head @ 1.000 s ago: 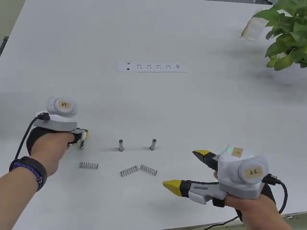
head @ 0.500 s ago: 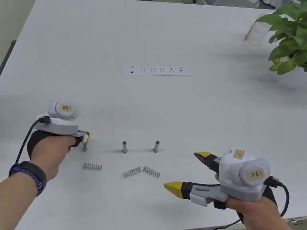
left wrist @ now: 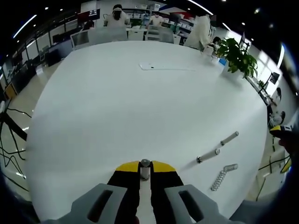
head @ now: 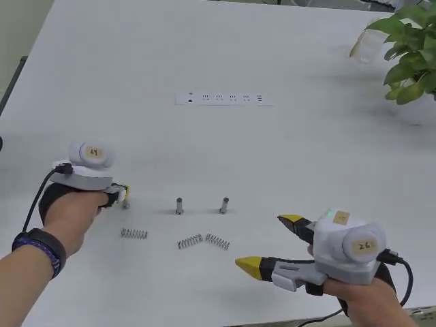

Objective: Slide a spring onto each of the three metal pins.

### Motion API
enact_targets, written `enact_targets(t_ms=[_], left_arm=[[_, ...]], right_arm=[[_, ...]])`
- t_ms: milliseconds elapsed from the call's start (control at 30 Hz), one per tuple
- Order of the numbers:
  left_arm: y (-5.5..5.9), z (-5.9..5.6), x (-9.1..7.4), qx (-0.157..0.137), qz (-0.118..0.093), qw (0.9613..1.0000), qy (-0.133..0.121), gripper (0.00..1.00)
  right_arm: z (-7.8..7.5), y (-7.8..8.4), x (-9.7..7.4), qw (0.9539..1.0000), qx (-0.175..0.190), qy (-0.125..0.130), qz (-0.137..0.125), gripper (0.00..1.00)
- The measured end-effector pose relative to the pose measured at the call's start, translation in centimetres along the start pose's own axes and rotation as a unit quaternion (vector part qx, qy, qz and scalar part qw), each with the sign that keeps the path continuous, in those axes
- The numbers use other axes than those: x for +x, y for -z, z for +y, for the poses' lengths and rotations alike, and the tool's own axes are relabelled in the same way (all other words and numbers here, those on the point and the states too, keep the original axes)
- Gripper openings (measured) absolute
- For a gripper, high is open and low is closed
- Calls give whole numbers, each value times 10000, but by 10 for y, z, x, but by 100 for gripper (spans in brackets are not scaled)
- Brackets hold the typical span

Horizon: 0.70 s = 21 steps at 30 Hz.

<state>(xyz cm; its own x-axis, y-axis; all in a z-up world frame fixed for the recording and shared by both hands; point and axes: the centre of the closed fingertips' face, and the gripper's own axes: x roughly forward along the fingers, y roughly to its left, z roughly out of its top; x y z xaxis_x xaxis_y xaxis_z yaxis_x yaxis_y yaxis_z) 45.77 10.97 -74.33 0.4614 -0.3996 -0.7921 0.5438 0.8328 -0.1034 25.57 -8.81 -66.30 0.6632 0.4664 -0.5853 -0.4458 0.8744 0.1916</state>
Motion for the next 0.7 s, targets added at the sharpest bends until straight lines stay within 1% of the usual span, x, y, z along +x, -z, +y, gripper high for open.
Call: enact_targets(t_ms=[100,233,433,700], left_arm=[[0,-1,-1,64,-14,10000,-6,0],[3,-4,-2,111,-8,9999,-11,0],[9,-8,-5,325,13,9995,-42,0],[14,-11,-10,424,32,9991,-54,0]], right_arm=[[0,-1,0,10000,0,5,-12,75],[0,0,0,10000,1,8,-19,75],[0,1,-1,10000,2,13,-20,75],[1,1,-3,10000,0,12,-42,75]])
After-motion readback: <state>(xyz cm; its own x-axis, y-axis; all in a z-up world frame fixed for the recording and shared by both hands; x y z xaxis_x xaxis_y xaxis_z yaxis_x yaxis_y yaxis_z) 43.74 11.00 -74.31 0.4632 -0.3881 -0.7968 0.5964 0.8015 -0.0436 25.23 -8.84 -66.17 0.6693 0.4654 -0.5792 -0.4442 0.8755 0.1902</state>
